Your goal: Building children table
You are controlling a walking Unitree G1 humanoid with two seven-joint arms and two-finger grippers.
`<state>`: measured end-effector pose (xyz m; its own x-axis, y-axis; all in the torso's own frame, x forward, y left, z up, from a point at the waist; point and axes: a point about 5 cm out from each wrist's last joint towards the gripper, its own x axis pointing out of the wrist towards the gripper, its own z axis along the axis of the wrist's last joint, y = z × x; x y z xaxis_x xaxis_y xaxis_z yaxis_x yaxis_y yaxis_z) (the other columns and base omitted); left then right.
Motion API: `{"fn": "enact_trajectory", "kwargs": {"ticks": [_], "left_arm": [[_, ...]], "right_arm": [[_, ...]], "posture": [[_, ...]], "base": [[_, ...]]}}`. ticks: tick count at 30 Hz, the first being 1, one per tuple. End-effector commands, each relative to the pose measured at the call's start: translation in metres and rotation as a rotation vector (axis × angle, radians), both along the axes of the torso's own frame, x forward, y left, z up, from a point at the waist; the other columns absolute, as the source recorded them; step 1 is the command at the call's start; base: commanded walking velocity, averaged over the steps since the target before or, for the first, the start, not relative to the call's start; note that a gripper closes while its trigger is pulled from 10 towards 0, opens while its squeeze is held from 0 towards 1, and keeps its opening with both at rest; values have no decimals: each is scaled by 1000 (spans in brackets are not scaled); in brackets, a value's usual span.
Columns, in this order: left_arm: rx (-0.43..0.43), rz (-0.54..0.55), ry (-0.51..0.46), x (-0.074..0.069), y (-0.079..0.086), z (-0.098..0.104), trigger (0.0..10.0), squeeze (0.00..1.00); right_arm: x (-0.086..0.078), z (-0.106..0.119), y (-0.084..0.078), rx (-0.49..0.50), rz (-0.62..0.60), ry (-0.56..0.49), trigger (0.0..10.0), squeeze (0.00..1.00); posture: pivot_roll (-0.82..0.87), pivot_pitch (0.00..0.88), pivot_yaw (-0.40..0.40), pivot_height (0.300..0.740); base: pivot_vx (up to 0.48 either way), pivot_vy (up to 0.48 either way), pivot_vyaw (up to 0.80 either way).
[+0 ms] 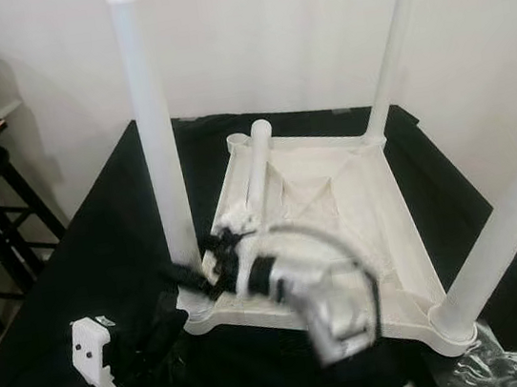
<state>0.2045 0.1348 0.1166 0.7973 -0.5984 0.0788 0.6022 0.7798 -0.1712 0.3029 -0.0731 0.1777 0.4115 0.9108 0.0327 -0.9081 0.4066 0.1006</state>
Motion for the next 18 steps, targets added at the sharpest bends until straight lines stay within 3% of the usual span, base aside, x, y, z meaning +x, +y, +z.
{"fn": "enact_trajectory", "kwargs": {"ticks": [1,4,8,9,18], "left_arm": [[4,-1,11,-1,-1,-4,10000,0],[5,0,11,-1,-2,-4,10000,0],[5,0,12,-1,-2,-5,10000,0],[6,-1,13,-2,-3,-5,10000,0],[6,1,12,-3,-4,-5,10000,0]], "right_arm": [[-1,-2,1,-12,94,-6,10000,0],[8,2,-10,-73,205,-30,10000,0],[14,4,-14,-89,244,-32,10000,0],[25,12,-16,-85,297,-33,0,0],[32,19,-23,-95,392,-6,0,0]], "posture": [[85,0,-70,740],[88,0,-71,740],[93,0,-73,740],[102,0,-76,740],[96,0,-77,740]], "base": [[0,0,0],[0,0,0],[0,0,0],[0,0,0],[0,0,0]]}}
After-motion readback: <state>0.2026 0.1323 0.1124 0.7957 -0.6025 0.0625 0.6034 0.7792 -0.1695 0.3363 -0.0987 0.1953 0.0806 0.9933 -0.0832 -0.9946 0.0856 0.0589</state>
